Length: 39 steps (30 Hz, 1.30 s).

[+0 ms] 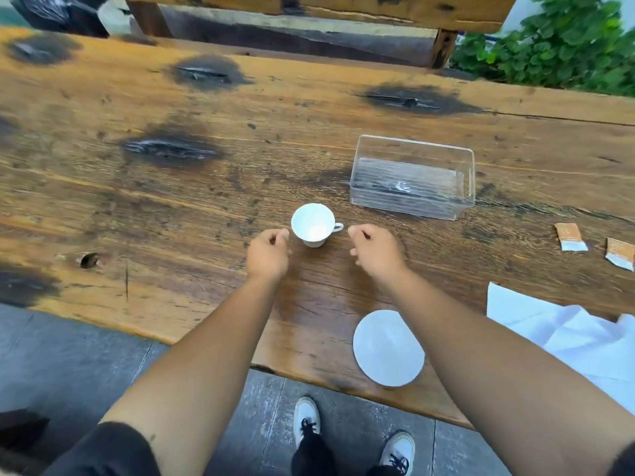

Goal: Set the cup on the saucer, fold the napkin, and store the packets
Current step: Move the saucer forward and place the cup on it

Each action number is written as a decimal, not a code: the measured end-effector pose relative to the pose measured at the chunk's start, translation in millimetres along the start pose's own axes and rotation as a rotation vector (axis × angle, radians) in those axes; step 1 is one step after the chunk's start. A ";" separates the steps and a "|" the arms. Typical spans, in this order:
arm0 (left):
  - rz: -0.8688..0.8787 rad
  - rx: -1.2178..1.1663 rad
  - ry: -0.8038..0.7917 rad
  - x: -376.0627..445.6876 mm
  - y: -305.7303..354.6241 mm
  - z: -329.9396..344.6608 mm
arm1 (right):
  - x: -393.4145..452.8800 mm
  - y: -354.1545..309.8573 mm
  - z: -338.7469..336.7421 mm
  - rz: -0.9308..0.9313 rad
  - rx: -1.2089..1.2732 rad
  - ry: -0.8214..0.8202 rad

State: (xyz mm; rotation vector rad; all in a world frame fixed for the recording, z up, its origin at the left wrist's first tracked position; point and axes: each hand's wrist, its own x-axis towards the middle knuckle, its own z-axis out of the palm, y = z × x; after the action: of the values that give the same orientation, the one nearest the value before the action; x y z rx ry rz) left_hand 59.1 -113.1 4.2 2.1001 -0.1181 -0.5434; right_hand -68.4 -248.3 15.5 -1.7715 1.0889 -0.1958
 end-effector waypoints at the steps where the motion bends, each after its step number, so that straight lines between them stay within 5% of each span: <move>1: -0.034 -0.017 -0.012 11.5 2.2 3.4 | 11.6 -4.3 10.1 0.013 0.015 0.000; 13: -0.090 -0.136 -0.151 32.5 6.2 31.7 | 51.4 2.4 47.5 0.179 0.248 0.075; 19: 0.065 -0.067 -0.285 -53.6 8.2 26.9 | -40.7 22.5 -10.9 0.177 0.281 0.127; 25: -0.001 -0.024 -0.457 -158.0 -24.4 41.1 | -143.8 83.5 -47.3 0.257 0.272 0.206; 39: -0.006 0.084 -0.427 -190.6 -55.0 49.8 | -170.8 134.6 -38.8 0.244 0.233 0.184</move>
State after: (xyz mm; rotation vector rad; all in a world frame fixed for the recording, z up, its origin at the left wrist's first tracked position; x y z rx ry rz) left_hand -139.9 -65.9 -0.4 2.0357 -0.3841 -0.9995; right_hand -267.8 -159.1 -17.8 -1.4214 1.3455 -0.3266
